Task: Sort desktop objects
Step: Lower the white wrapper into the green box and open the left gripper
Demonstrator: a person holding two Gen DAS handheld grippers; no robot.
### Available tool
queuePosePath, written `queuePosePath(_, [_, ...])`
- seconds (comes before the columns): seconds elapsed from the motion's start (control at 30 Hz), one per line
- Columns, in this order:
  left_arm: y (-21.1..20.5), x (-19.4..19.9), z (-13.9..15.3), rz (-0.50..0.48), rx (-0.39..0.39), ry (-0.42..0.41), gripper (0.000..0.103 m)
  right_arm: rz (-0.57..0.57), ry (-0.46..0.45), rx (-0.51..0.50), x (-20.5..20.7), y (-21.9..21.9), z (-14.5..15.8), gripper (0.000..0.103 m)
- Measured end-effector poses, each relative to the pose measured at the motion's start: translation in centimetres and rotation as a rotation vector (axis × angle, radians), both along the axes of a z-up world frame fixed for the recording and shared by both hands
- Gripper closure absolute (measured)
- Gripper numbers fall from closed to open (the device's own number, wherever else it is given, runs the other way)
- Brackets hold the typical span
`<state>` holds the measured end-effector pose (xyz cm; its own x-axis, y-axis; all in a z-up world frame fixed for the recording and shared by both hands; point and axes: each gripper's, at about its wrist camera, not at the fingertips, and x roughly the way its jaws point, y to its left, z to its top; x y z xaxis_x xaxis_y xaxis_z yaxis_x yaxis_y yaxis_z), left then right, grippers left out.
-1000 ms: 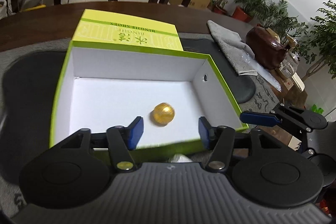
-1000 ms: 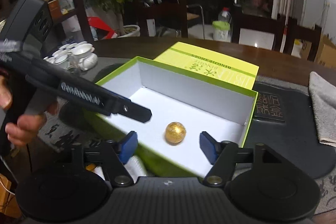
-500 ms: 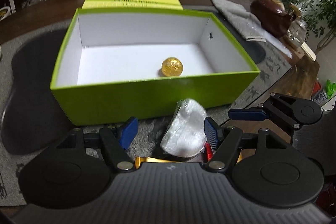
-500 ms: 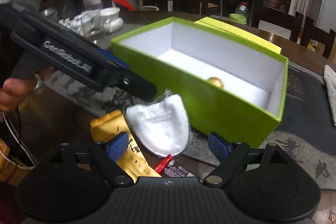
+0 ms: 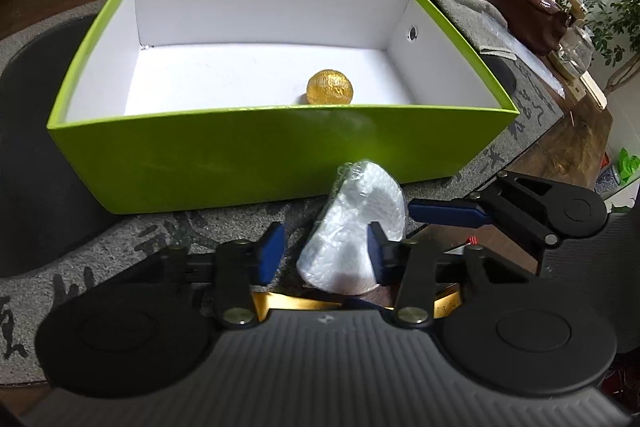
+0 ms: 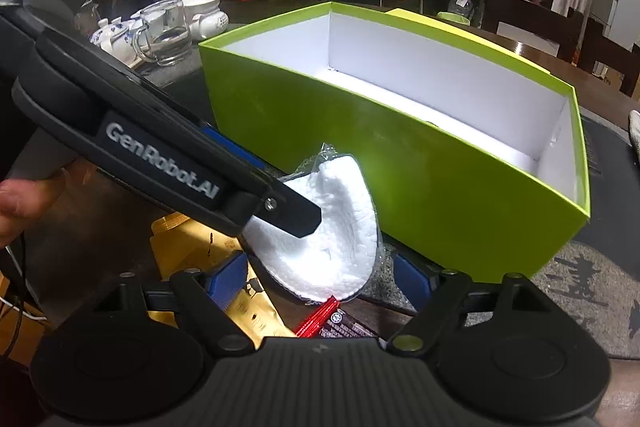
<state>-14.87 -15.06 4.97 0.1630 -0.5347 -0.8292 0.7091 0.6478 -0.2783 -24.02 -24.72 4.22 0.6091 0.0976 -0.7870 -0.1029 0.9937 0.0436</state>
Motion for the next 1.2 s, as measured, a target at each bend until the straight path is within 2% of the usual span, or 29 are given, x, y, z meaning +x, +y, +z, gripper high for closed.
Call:
queuePosePath(0.23, [0.2,0.1,0.0,0.003,0.003,0.010,0.075,-0.008,0.005,0.003,0.2,0.2,-0.3,0.034])
queuePosePath(0.43, [1.2,-0.5,3.0,-0.014,-0.053,0.002,0.077,-0.001,-0.004,-0.007,-0.5,0.2,0.6,0.036])
queuePosePath(0.63, [1.8,-1.1,7.9,-0.030,-0.140,-0.083,0.077,0.014,-0.074,-0.018,-1.7,-0.1,4.2,0.036])
queuePosePath(0.8, [0.8,1.1,10.3,0.004,-0.198,-0.116,0.077,0.012,-0.157,-0.034,-1.2,-1.1,7.6,0.036])
queuePosePath(0.93, [-0.8,3.9,10.0,0.041,-0.190,-0.096,0.077,0.011,-0.189,-0.058,1.1,-2.1,8.8,0.036])
queuePosePath(1.2, [-2.6,7.8,6.3,0.076,-0.146,-0.008,0.077,-0.019,-0.112,-0.008,6.2,-4.6,7.0,0.036])
